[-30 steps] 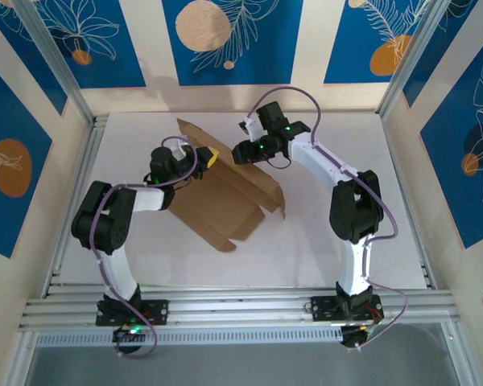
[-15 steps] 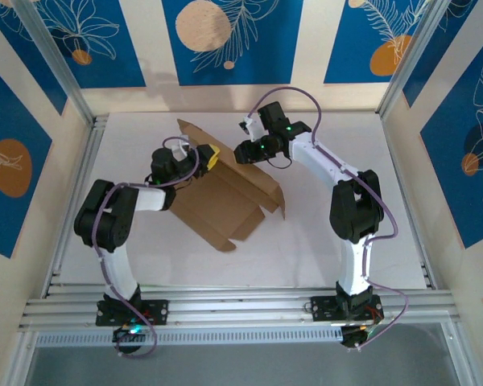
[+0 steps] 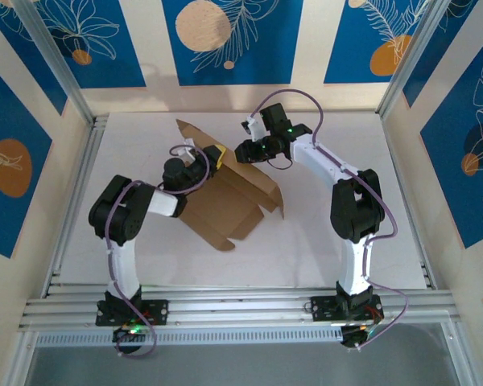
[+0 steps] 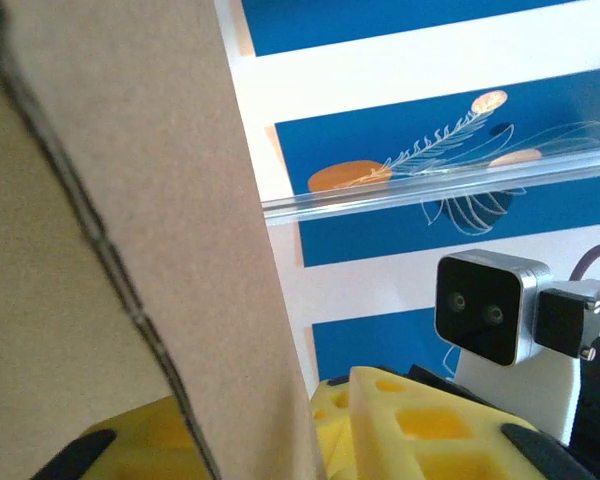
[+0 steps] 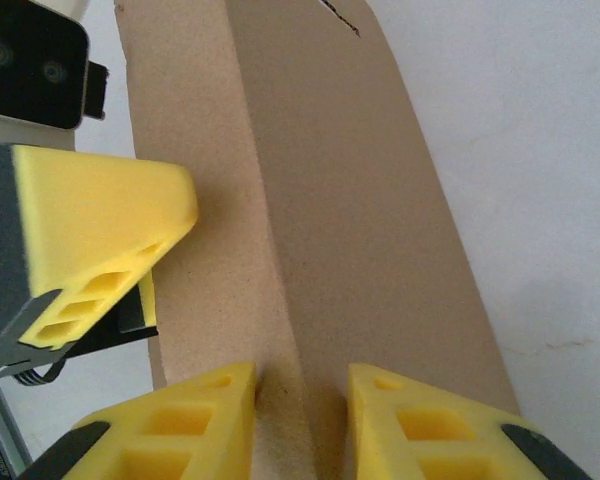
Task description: Fold the paper box
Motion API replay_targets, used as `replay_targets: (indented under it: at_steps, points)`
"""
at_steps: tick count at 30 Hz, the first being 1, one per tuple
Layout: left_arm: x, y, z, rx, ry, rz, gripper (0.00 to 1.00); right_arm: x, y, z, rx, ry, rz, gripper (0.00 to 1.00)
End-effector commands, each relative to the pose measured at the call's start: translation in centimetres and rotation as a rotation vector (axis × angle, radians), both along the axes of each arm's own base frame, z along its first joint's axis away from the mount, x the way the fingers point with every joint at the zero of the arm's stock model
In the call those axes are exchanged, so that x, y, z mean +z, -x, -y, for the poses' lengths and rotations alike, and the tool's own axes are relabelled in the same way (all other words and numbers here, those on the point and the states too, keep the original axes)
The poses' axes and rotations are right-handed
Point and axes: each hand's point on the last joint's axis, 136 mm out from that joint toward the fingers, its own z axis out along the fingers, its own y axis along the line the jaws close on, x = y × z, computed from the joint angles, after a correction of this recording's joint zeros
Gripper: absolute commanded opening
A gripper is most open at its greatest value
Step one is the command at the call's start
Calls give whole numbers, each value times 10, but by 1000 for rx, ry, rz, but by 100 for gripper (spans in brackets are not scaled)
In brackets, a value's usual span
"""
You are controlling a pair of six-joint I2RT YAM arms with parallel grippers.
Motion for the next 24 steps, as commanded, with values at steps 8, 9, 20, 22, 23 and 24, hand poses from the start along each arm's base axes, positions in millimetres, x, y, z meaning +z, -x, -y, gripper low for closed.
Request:
replay_targets:
  at_steps: [8, 9, 20, 22, 23, 24]
  points:
    - [-4, 0, -22, 144, 13, 9, 0, 19, -1, 28, -137, 31, -13, 46]
    - [-5, 0, -25, 169, 7, -4, 0, 28, -3, 36, -184, 41, -2, 49]
    - [20, 3, -37, 356, -119, -3, 0, 86, 29, 87, -479, -185, -102, 49]
    - [17, 5, -38, 391, -102, -13, 0, 82, 35, 84, -460, -206, -168, 51]
    - [12, 7, -39, 408, -103, -32, 0, 78, 37, 83, -470, -191, -193, 51]
    - [6, 9, -41, 429, -102, -63, 0, 71, 39, 87, -518, -151, -234, 50]
